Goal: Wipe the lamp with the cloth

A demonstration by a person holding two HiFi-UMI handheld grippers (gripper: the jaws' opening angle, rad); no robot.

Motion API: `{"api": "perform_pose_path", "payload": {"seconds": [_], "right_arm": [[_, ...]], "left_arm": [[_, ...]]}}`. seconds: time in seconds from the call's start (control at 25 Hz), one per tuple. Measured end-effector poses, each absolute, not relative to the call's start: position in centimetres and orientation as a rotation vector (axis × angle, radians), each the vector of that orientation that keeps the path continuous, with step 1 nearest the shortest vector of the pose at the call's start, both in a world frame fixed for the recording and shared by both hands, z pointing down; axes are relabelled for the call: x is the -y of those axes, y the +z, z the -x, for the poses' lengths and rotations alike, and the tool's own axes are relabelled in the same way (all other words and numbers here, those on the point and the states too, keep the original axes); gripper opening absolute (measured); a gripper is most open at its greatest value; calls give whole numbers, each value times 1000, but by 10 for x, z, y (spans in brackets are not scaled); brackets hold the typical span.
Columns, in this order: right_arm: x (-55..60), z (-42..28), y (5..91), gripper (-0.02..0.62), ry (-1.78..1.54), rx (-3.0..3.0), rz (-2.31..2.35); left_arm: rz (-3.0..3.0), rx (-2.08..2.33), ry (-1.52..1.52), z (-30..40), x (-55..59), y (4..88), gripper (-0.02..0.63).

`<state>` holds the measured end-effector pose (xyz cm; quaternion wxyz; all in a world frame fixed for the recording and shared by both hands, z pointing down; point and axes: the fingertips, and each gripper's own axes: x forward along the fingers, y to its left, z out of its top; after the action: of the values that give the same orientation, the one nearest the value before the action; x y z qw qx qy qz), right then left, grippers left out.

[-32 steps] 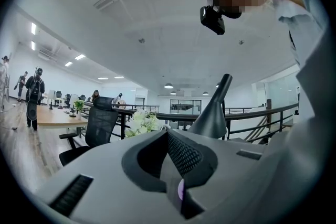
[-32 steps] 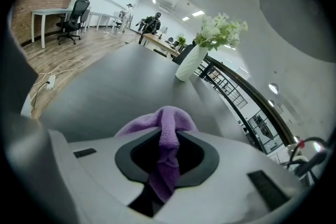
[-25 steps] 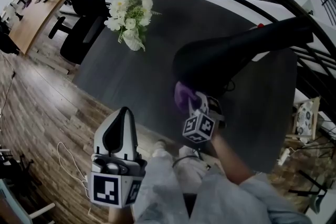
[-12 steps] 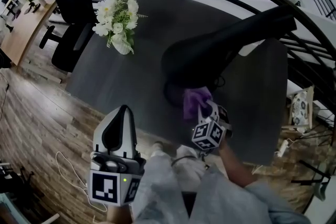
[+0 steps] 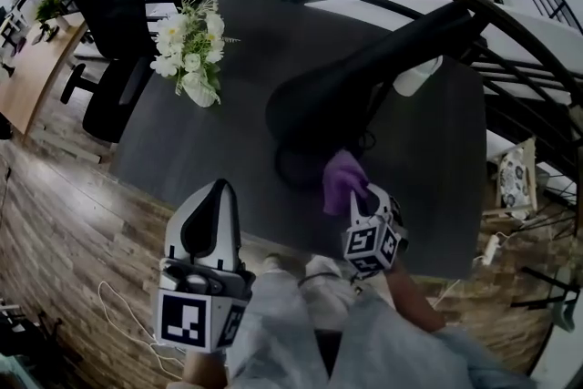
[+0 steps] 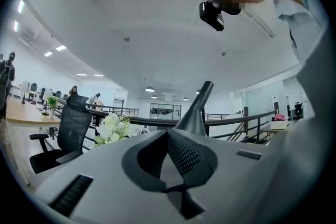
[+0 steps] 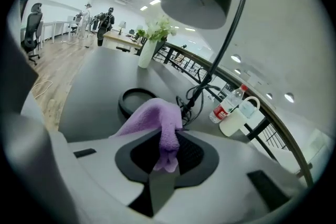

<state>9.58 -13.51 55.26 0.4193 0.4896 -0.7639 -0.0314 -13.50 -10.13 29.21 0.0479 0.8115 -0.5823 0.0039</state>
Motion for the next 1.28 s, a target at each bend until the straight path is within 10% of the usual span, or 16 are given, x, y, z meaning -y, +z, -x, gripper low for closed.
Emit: {"api": "perform_pose_path", "payload": {"seconds": [1.28], "right_arm": [[130, -120, 272, 58, -518, 2080, -1815]], "left_arm": [[-2643, 1661, -106, 105, 107, 253, 6]]}}
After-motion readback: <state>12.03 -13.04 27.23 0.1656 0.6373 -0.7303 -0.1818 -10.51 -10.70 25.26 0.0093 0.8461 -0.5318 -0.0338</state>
